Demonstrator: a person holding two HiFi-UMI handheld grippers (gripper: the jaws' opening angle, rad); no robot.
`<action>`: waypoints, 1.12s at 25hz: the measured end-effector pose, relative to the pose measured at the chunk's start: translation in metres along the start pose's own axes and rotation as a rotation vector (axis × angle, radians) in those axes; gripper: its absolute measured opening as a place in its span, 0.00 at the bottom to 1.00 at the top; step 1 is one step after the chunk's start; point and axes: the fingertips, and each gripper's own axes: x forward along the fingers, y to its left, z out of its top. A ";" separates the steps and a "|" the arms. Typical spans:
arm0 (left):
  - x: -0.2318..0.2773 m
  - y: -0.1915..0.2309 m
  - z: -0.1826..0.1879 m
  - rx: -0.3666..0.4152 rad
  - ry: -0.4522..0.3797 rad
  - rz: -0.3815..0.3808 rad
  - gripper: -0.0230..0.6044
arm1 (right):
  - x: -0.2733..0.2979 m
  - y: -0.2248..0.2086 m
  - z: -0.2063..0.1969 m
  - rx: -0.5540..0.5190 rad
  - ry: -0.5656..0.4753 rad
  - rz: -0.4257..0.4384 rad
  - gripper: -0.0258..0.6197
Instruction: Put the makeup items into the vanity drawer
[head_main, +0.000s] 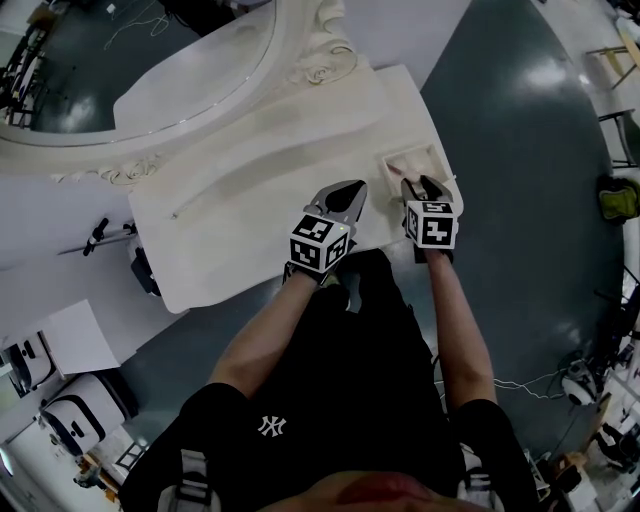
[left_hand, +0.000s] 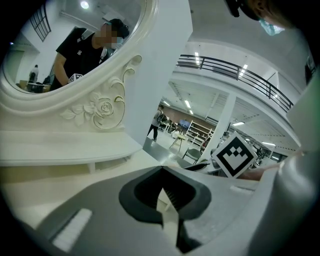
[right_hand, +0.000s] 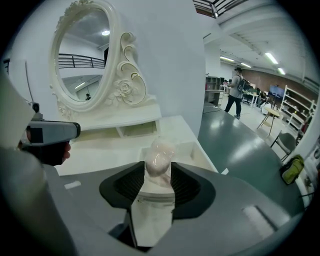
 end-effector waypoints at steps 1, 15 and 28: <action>0.002 0.000 -0.001 0.000 0.003 0.002 0.04 | 0.002 -0.001 -0.001 -0.002 0.007 0.003 0.34; 0.005 -0.008 0.006 0.021 0.004 -0.001 0.04 | -0.020 -0.004 0.020 -0.028 -0.075 -0.037 0.23; -0.034 -0.017 0.030 0.044 -0.048 -0.023 0.04 | -0.067 0.078 0.060 -0.064 -0.251 0.083 0.08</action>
